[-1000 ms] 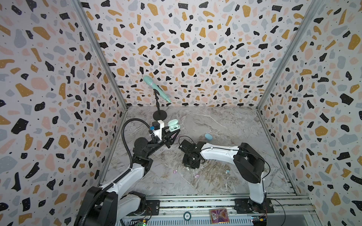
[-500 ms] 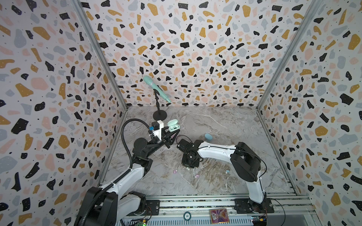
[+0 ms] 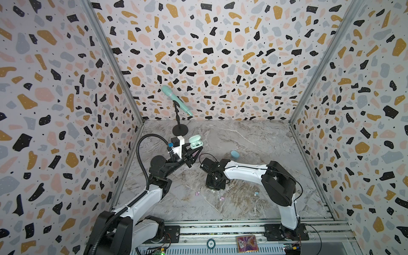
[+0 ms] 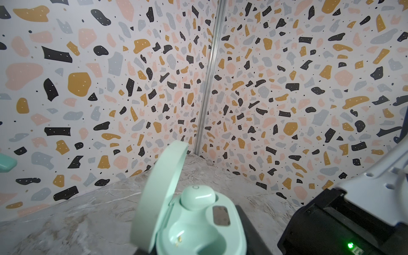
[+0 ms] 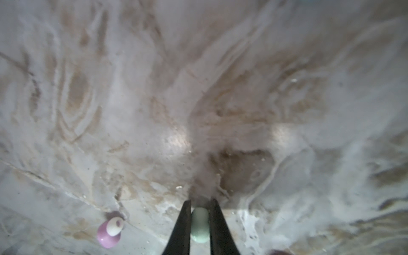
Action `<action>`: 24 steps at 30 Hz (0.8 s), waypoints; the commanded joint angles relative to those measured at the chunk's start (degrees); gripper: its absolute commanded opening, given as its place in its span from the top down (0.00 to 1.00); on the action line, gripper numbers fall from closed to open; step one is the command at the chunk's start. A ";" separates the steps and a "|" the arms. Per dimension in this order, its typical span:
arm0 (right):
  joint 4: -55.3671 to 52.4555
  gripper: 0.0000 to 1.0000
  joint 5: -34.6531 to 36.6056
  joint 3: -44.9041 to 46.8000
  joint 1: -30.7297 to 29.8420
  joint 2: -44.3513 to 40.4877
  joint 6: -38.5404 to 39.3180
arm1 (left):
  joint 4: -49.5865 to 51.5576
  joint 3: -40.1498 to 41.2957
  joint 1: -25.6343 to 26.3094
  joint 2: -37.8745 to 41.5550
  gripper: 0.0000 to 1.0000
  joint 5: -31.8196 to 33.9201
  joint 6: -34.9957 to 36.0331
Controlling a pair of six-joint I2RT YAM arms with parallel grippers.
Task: Insert wireless bluetooth earbuds into charging case
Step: Pick up the wireless bluetooth earbud from the bottom-center of the table.
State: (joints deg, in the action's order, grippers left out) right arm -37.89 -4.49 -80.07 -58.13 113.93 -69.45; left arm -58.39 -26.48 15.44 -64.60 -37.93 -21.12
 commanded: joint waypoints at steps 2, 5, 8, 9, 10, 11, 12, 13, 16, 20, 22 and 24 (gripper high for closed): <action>1.00 0.92 3.06 3.90 0.62 -7.74 -1.81 | -3.83 0.71 -0.24 1.17 0.66 -2.03 -1.15; 2.03 0.92 3.62 6.31 1.59 -11.56 -1.88 | -4.97 0.89 0.18 0.73 0.65 -2.50 -2.10; 2.83 0.93 4.49 8.30 2.78 -15.70 -1.58 | -5.33 1.18 1.11 0.53 0.65 -2.85 -2.17; 3.14 0.93 4.49 8.92 3.22 -17.02 -1.40 | -5.33 1.26 1.30 0.53 0.65 -2.88 -2.13; 3.38 0.93 4.83 9.64 3.60 -18.63 -1.23 | -5.31 1.34 1.61 0.57 0.65 -2.85 -2.08; 3.81 0.93 5.08 10.37 3.95 -20.42 -0.93 | -5.27 1.34 1.95 0.53 0.65 -2.81 -1.95; 4.02 0.93 5.31 11.08 4.24 -22.02 -0.79 | -5.12 1.34 2.20 0.53 0.65 -2.76 -1.86; 4.42 0.93 5.33 11.79 4.52 -23.86 -0.71 | -4.84 1.14 2.69 0.46 0.65 -2.68 -1.71; 5.44 0.93 5.89 13.45 4.92 -29.10 -0.27 | -3.37 0.34 4.59 0.38 0.65 -2.52 -0.61; 5.26 0.93 6.81 15.05 5.17 -35.81 -0.15 | -1.75 -0.70 7.29 -0.08 0.65 -1.80 0.91; 4.86 0.93 6.88 15.25 5.47 -38.78 -0.17 | -1.90 -0.94 8.14 -0.42 0.65 -1.65 0.87; 4.26 0.93 7.38 14.80 5.67 -41.44 -0.16 | -1.97 -1.15 8.94 -0.59 0.64 -1.53 0.99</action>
State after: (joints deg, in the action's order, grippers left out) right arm -32.60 1.06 -64.86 -52.86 76.05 -70.19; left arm -58.06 -25.89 23.59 -65.01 -39.72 -21.52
